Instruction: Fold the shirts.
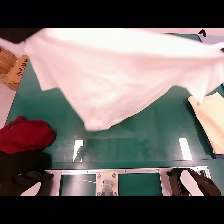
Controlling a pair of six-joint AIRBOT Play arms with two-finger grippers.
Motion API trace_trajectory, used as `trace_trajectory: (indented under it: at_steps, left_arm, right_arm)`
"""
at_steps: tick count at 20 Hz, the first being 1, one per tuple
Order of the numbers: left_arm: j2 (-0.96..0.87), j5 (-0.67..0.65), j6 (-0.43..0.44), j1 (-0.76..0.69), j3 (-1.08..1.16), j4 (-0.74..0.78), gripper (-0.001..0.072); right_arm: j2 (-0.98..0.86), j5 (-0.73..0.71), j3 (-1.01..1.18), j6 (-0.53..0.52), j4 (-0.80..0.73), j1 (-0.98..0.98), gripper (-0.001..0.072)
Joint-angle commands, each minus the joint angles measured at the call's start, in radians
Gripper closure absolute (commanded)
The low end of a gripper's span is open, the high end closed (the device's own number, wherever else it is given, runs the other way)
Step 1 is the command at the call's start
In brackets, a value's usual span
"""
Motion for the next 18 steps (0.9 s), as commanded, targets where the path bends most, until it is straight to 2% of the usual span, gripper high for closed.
trace_trajectory:
  at_steps: [1,5,8,11,13,18]
  left_arm:
    - [0.023,0.074,-0.009,0.001,-0.175,0.103,0.0684]
    - [-0.037,0.416,0.016,0.001,-0.455,0.102,0.0684]
    - [-0.188,0.587,0.019,0.001,-0.527,0.035,0.0684]
    - [-0.394,0.679,0.089,0.001,-0.525,-0.082,0.0684]
    - [-0.495,0.753,0.094,0.001,-0.525,-0.135,0.0683]
    - [-0.559,0.802,0.094,0.002,-0.522,-0.202,0.0682]
  right_arm:
    - [0.015,-0.003,-0.157,0.011,-0.021,0.055,0.0696]
    - [-0.002,-0.236,-0.521,0.0,-0.031,0.117,0.0696]
    - [-0.12,-0.417,-0.714,-0.053,-0.029,0.123,0.0696]
    - [-0.325,-0.526,-0.749,-0.12,-0.023,0.124,0.0696]
    - [-0.442,-0.576,-0.735,-0.158,-0.005,0.124,0.0696]
    - [-0.594,-0.591,-0.66,-0.185,-0.006,0.124,0.0696]
